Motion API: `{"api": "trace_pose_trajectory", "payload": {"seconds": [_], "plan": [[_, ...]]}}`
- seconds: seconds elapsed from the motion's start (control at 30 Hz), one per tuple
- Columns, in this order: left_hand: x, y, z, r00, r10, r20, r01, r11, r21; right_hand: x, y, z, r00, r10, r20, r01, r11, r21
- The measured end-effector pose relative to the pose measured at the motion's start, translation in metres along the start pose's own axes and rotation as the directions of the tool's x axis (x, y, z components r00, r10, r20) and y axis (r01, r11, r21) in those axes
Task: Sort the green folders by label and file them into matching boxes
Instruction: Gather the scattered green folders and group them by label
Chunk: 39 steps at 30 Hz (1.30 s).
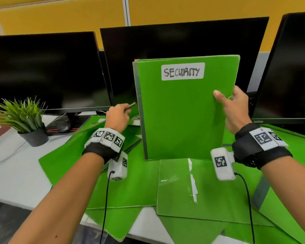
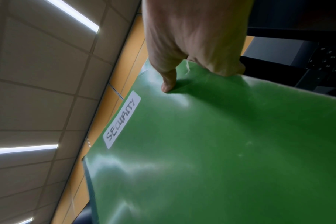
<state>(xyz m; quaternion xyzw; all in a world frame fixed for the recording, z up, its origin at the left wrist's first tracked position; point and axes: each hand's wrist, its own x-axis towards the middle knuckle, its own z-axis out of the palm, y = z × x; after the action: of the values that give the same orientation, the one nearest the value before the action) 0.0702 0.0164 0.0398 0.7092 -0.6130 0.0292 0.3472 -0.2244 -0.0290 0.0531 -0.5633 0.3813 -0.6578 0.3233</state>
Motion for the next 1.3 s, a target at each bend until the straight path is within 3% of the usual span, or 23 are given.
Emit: {"api": "trace_pose_trajectory", "payload": {"seconds": [0.13, 0.23, 0.37, 0.47, 0.5, 0.53, 0.57, 0.6, 0.63, 0.67, 0.7, 0.77, 0.83, 0.97, 1.3], "plan": [[0.005, 0.032, -0.044, 0.971, 0.086, -0.222, -0.107, 0.991, -0.085, -0.007, -0.012, -0.006, 1.000, 0.010, 0.017, -0.012, 0.991, 0.131], [0.005, 0.051, -0.069, 0.953, 0.081, -0.293, -0.176, 0.933, -0.313, -0.011, -0.024, -0.017, 0.997, 0.020, 0.070, -0.037, 0.967, 0.251], [0.000, 0.074, -0.081, 0.975, 0.042, -0.219, -0.188, 0.683, -0.706, -0.014, -0.029, -0.027, 0.993, 0.004, 0.117, -0.040, 0.950, 0.310], [-0.012, 0.089, -0.073, 0.996, 0.073, -0.058, -0.084, 0.422, -0.903, -0.014, -0.037, -0.035, 0.990, -0.007, 0.140, -0.037, 0.950, 0.309], [-0.014, 0.090, -0.069, 0.996, 0.084, -0.006, -0.038, 0.385, -0.922, -0.015, -0.040, -0.038, 0.989, -0.004, 0.149, -0.042, 0.953, 0.301], [-0.015, 0.091, -0.065, 0.996, 0.082, 0.037, -0.001, 0.428, -0.904, -0.015, -0.041, -0.043, 0.988, 0.002, 0.153, -0.046, 0.956, 0.289], [-0.017, 0.091, -0.063, 0.996, 0.059, 0.069, 0.024, 0.567, -0.824, -0.016, -0.041, -0.047, 0.989, 0.011, 0.147, -0.051, 0.960, 0.274], [-0.017, 0.087, -0.061, 0.995, 0.018, 0.100, 0.054, 0.742, -0.668, -0.017, -0.040, -0.051, 0.990, 0.019, 0.137, -0.055, 0.963, 0.265], [-0.018, 0.083, -0.059, 0.987, -0.034, 0.159, 0.109, 0.863, -0.494, -0.019, -0.038, -0.055, 0.992, 0.023, 0.126, -0.056, 0.961, 0.270], [-0.020, 0.080, -0.055, 0.962, -0.082, 0.260, 0.179, 0.909, -0.377, -0.020, -0.036, -0.059, 0.993, 0.026, 0.114, -0.057, 0.957, 0.285], [-0.023, 0.076, -0.050, 0.914, -0.115, 0.389, 0.263, 0.899, -0.351, -0.021, -0.035, -0.062, 0.994, 0.030, 0.107, -0.062, 0.950, 0.307], [-0.027, 0.068, -0.040, 0.786, -0.156, 0.598, 0.479, 0.765, -0.430, -0.022, -0.035, -0.065, 0.992, 0.041, 0.115, -0.081, 0.928, 0.364], [-0.029, 0.059, -0.033, 0.708, -0.166, 0.687, 0.615, 0.623, -0.483, -0.023, -0.040, -0.066, 0.987, 0.046, 0.152, -0.103, 0.915, 0.389], [-0.034, 0.055, -0.037, 0.629, -0.140, 0.765, 0.664, 0.609, -0.434, -0.024, -0.046, -0.069, 0.976, 0.047, 0.214, -0.116, 0.939, 0.325], [-0.054, 0.056, -0.042, 0.527, -0.133, 0.839, 0.755, 0.527, -0.390, -0.035, -0.059, -0.078, 0.963, 0.054, 0.262, -0.120, 0.963, 0.242]]}}
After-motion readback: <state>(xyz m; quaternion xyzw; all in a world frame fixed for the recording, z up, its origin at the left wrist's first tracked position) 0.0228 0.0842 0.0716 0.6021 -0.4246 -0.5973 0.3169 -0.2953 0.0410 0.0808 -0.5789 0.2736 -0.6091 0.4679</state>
